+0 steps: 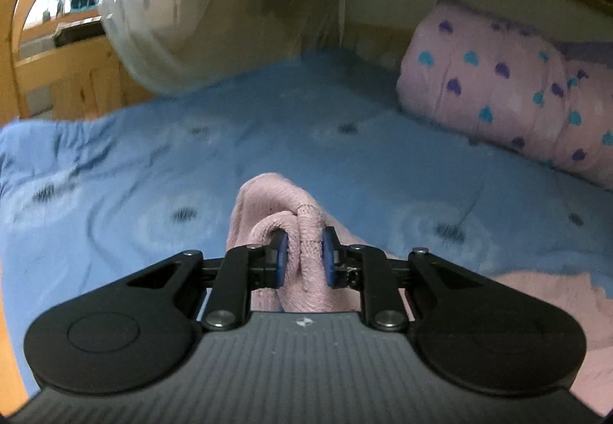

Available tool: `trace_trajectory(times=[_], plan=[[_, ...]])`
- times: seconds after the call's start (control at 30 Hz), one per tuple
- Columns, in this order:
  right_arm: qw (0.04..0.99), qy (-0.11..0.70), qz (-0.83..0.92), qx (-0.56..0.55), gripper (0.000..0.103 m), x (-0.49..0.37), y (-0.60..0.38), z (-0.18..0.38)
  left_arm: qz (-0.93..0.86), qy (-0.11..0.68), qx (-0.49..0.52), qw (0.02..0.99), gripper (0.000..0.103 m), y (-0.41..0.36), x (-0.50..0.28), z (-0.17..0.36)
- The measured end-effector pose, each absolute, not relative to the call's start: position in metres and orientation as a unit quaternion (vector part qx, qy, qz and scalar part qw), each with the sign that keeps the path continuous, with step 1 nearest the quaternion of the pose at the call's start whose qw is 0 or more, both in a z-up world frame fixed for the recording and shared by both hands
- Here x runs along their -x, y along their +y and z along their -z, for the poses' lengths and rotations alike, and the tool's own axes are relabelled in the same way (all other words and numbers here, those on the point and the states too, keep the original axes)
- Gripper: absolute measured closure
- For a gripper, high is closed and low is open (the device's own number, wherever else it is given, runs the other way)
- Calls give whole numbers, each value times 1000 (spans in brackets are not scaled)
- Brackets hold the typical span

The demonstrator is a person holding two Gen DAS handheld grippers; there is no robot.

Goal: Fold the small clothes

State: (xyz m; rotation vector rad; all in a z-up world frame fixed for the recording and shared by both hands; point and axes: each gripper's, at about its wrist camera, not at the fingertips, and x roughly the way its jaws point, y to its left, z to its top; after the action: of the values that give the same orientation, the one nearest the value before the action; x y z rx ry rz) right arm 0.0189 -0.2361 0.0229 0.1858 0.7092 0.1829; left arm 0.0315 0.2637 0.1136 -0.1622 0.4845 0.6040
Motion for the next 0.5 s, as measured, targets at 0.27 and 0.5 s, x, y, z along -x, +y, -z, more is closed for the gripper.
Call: trace_trajectory(times=[0.27, 0.5], plan=[[928, 347, -94, -95, 51, -20, -237, -23, -219, 203, 65, 952, 81, 213, -38, -166], [929, 343, -93, -106, 51, -18, -241, -25, -130, 190, 57, 971, 81, 132, -48, -183]])
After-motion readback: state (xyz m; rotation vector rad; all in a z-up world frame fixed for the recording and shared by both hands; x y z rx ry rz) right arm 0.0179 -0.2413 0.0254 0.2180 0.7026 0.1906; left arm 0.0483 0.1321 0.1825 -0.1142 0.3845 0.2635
